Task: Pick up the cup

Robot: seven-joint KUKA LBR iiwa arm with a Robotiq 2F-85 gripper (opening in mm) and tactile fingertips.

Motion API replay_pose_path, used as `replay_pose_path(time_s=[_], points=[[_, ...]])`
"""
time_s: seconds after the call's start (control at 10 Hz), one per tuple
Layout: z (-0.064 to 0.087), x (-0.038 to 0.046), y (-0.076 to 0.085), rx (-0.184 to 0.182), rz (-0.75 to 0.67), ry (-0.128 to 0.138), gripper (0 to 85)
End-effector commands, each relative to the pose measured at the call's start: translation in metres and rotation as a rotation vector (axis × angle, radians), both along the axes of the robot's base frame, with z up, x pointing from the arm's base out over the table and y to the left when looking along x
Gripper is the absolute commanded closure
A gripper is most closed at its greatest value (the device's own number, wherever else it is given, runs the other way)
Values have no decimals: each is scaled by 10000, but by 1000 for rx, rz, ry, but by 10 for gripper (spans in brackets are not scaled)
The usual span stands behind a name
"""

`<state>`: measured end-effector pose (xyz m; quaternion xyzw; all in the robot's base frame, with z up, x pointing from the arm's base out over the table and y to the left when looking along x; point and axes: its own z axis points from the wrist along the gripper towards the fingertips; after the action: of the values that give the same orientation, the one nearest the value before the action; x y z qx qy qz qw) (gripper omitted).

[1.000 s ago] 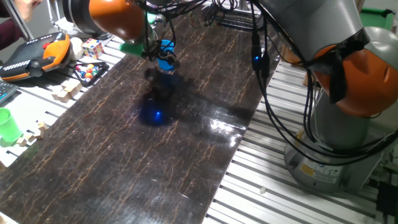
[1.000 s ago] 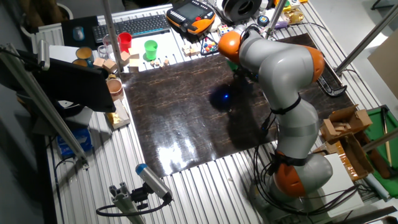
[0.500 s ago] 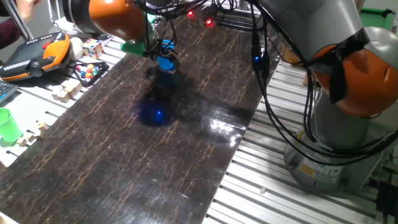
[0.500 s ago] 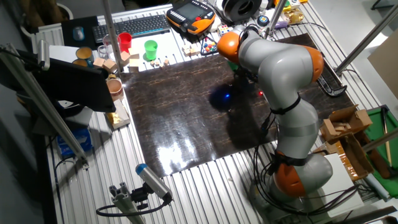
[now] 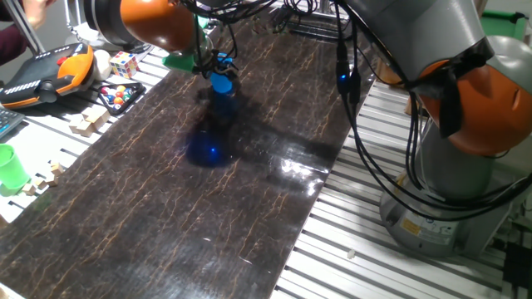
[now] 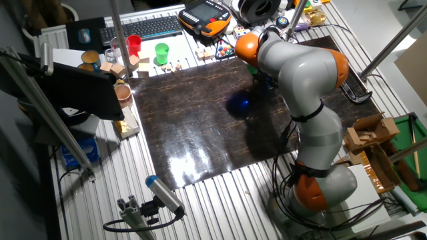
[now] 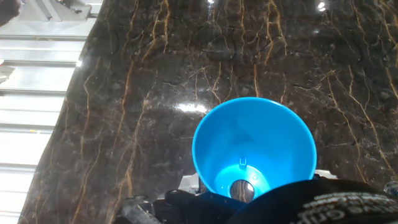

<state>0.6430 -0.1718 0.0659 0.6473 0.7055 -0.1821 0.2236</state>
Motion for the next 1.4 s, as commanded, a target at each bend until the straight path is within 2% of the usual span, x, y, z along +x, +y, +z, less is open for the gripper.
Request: replay_pose_path(time_s=[0.0,0.7,0.8,0.9,1.1,1.2,1.3], points=[[0,0,-2,-1,0,0,0],[-5,32,-63,-2,24,5,0],[-5,36,-72,4,37,8,47],[-3,37,-81,5,50,9,160],[-1,34,-88,5,70,18,507],[-1,33,-87,3,74,23,620],[4,32,-86,-5,79,26,680]])
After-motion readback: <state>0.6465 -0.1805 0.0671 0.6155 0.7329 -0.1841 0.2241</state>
